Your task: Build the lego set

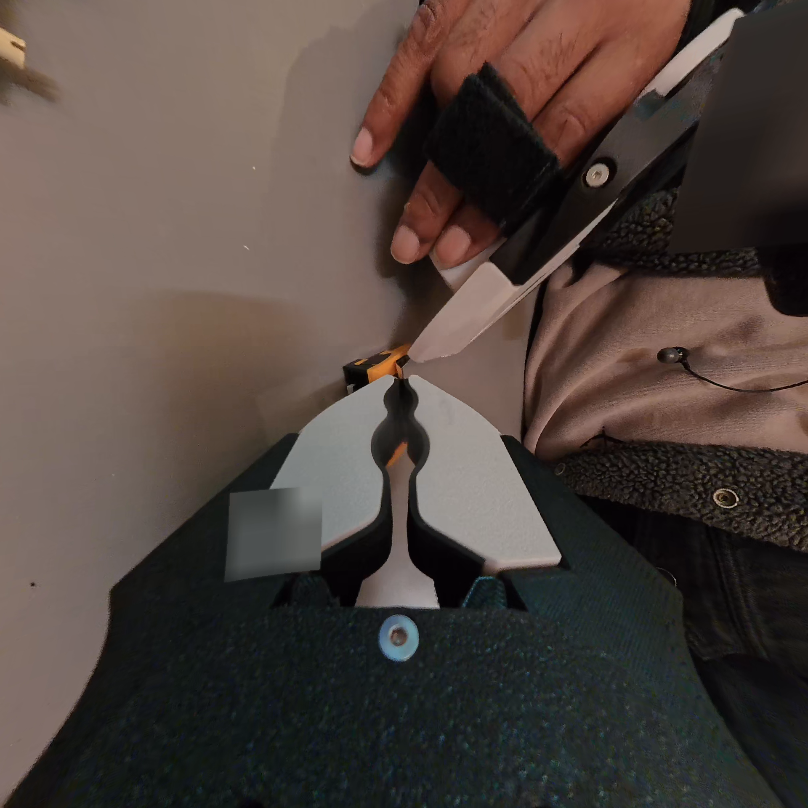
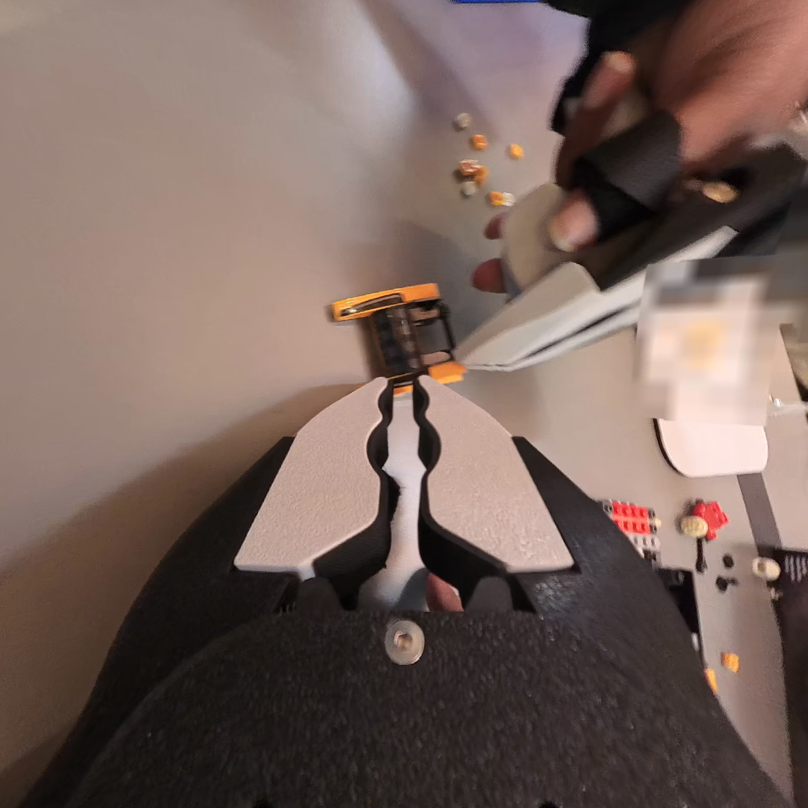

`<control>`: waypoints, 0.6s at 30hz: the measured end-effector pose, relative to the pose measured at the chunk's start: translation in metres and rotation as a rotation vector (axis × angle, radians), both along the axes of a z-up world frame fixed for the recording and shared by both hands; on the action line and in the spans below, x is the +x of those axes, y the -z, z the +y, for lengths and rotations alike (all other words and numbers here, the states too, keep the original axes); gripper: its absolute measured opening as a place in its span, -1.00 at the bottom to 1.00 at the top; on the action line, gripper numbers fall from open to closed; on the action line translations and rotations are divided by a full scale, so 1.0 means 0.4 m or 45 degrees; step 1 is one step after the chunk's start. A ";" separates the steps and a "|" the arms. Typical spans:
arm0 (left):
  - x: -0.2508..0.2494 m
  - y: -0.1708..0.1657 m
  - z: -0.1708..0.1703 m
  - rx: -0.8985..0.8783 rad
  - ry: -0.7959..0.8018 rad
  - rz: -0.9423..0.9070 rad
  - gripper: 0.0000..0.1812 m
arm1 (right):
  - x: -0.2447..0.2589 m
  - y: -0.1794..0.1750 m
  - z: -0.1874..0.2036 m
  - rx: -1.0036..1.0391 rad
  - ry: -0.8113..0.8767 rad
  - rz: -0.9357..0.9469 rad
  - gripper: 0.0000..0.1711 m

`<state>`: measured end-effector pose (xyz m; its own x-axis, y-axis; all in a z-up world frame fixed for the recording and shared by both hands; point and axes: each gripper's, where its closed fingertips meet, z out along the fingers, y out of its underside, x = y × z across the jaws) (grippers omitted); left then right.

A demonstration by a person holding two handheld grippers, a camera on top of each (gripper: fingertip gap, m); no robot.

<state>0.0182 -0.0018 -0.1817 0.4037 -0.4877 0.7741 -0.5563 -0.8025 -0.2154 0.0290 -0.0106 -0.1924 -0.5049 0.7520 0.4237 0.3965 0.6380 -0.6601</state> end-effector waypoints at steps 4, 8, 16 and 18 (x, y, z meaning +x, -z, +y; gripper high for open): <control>-0.001 -0.002 0.002 0.005 -0.004 0.001 -1.00 | -0.016 -0.013 0.025 -0.063 0.114 0.025 -0.88; 0.000 -0.003 0.003 0.010 -0.001 0.000 -1.00 | -0.028 -0.013 0.049 -0.214 0.243 -0.001 -0.85; -0.001 -0.002 0.005 0.016 0.000 -0.002 -1.00 | -0.038 -0.023 0.046 -0.425 0.286 -0.019 -0.77; -0.003 -0.001 0.005 0.015 -0.002 0.000 -1.00 | -0.041 -0.018 0.049 -0.409 0.296 -0.025 -0.77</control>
<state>0.0171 0.0001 -0.1813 0.4042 -0.4963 0.7683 -0.5551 -0.8007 -0.2251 0.0127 0.0091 -0.1850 -0.3115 0.9398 0.1402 0.5204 0.2922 -0.8024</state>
